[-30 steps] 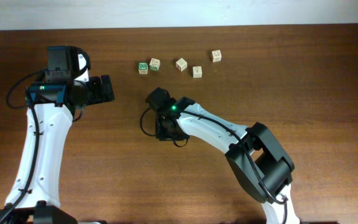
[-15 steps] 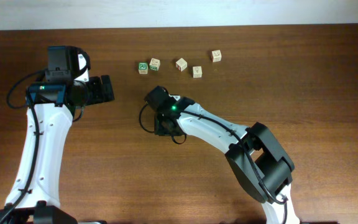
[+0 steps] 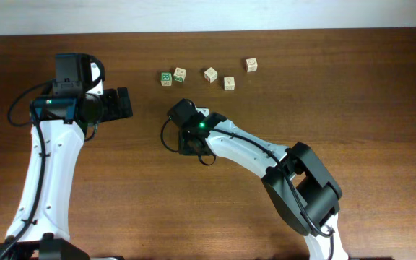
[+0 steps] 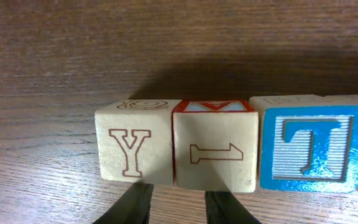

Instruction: Rotate 5 blocks

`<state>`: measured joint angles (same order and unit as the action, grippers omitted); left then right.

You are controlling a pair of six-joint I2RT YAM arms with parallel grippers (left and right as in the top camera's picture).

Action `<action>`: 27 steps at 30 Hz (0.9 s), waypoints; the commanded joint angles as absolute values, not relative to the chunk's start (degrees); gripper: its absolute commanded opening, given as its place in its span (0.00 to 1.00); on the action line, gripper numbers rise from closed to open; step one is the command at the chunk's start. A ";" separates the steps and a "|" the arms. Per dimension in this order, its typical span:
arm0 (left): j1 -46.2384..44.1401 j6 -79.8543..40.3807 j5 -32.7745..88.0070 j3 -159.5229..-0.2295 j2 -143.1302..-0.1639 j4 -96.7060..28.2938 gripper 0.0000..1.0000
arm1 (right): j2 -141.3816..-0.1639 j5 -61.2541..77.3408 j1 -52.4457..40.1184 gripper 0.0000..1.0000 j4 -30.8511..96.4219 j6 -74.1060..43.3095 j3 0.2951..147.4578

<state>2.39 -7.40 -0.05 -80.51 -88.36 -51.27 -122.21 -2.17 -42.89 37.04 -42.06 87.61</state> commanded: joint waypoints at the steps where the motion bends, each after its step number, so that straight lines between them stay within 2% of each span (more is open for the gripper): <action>1: 2.79 -8.12 -0.25 -81.58 -88.29 -51.33 0.99 | -122.30 -3.75 -42.61 0.30 36.40 -42.48 87.66; 7: 2.79 -8.12 -0.25 -81.58 -88.29 -51.33 0.99 | -122.30 -3.03 -42.30 0.31 36.60 -42.44 87.66; 9: 2.79 -8.12 -0.25 -81.58 -88.29 -51.33 0.99 | -122.23 1.52 -42.30 0.35 37.04 -42.22 87.94; 16: 2.79 -8.12 -0.25 -81.58 -88.29 -51.33 0.99 | -113.84 2.33 -40.80 0.35 57.14 -34.04 101.41; 18: 2.79 -8.12 -0.25 -81.58 -88.29 -51.33 0.99 | -109.43 2.35 -36.64 0.43 63.37 -28.97 105.16; 20: 2.79 -8.12 -0.25 -81.58 -88.29 -51.33 0.99 | -105.82 2.35 -30.70 0.44 66.37 -19.77 106.59; 22: 2.79 -8.14 -0.21 -81.58 -88.29 -51.29 0.99 | -104.09 3.11 -24.64 0.45 68.53 -18.15 106.59; 25: 2.79 -8.14 0.49 -81.58 -88.29 -51.09 0.99 | -105.25 16.93 -13.76 0.47 71.35 -8.58 105.43; 27: 2.79 -8.14 4.89 -81.58 -88.29 -51.07 0.99 | -106.02 22.61 -10.87 0.48 71.16 -4.45 104.20</action>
<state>2.39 -7.40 0.23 -80.51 -88.36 -51.20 -104.53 11.11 -15.03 70.91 -13.82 105.89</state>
